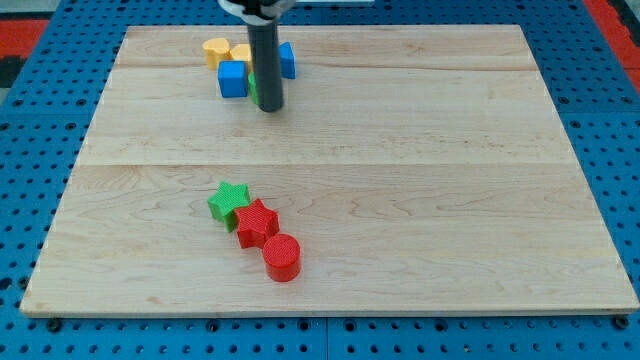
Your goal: Separate the green star and red blocks
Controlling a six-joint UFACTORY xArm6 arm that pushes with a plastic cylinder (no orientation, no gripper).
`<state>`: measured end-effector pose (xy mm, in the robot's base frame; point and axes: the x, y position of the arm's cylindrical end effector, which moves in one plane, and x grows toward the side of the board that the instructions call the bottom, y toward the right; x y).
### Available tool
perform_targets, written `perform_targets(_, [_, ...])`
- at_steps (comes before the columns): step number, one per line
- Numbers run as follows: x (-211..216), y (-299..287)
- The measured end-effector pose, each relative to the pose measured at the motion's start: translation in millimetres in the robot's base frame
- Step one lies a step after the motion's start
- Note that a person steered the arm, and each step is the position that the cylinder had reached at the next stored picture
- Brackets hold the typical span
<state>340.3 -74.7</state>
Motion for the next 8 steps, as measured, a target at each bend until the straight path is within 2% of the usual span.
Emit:
perform_targets(2, [-13,10])
perform_targets(3, [46,62])
perform_targets(4, [145,149])
perform_targets(5, [227,142])
perform_targets(6, [247,74])
perform_targets(7, [235,10])
perform_targets(8, [182,-28])
